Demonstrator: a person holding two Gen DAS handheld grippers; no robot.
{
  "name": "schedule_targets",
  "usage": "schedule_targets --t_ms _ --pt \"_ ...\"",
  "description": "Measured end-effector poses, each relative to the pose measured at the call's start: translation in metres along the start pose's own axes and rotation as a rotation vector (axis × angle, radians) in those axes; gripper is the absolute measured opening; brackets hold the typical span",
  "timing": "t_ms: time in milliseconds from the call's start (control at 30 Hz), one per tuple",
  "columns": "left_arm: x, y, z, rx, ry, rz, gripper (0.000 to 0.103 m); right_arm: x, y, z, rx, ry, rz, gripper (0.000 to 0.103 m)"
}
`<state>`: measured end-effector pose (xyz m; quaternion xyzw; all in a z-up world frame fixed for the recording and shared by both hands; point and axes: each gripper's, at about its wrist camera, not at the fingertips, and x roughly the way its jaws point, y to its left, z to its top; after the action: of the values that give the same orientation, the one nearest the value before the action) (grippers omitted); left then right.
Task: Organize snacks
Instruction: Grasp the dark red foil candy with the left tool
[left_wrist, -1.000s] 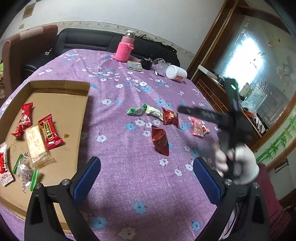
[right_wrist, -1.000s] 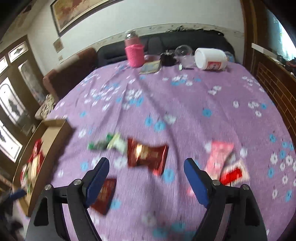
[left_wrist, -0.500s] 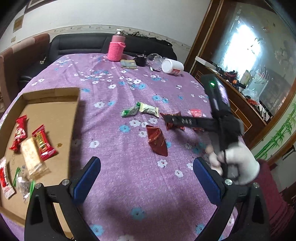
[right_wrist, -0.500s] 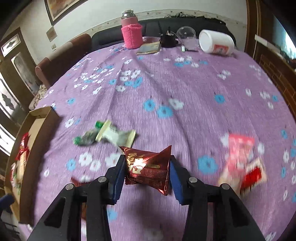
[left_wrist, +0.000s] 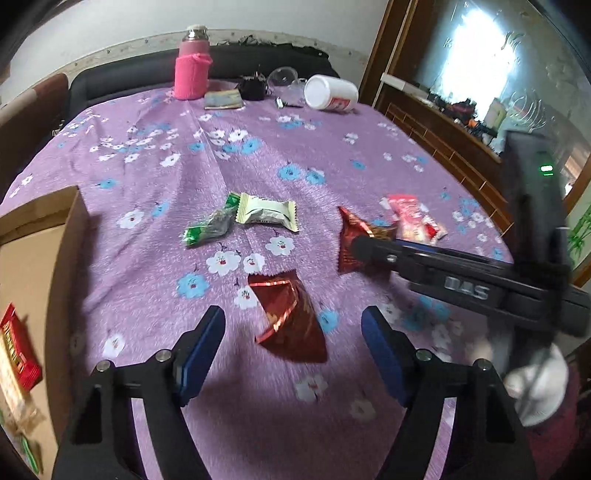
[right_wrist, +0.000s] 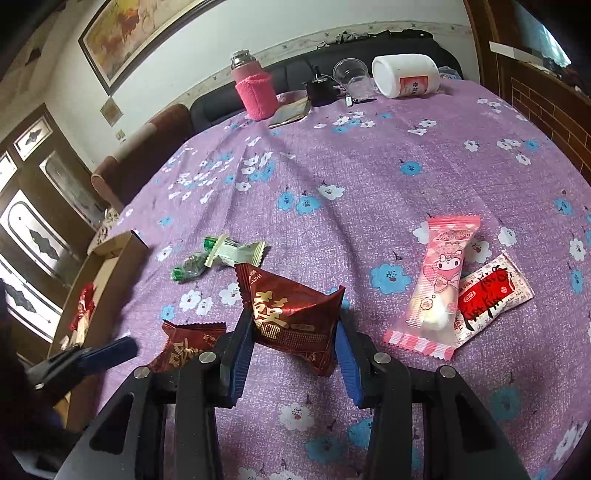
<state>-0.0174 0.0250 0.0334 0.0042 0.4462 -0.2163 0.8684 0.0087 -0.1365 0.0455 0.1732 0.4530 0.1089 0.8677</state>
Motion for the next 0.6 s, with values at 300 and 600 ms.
schedule_targets --t_ms 300,600 --pt "0.026 -0.006 0.004 0.040 0.022 0.029 0.030 0.001 -0.009 0.000 0.046 -0.005 -0.001 0.045" --pt "-0.014 0.012 -0.001 -0.050 -0.057 -0.018 0.029 -0.007 -0.011 0.000 0.050 -0.056 0.009 0.045"
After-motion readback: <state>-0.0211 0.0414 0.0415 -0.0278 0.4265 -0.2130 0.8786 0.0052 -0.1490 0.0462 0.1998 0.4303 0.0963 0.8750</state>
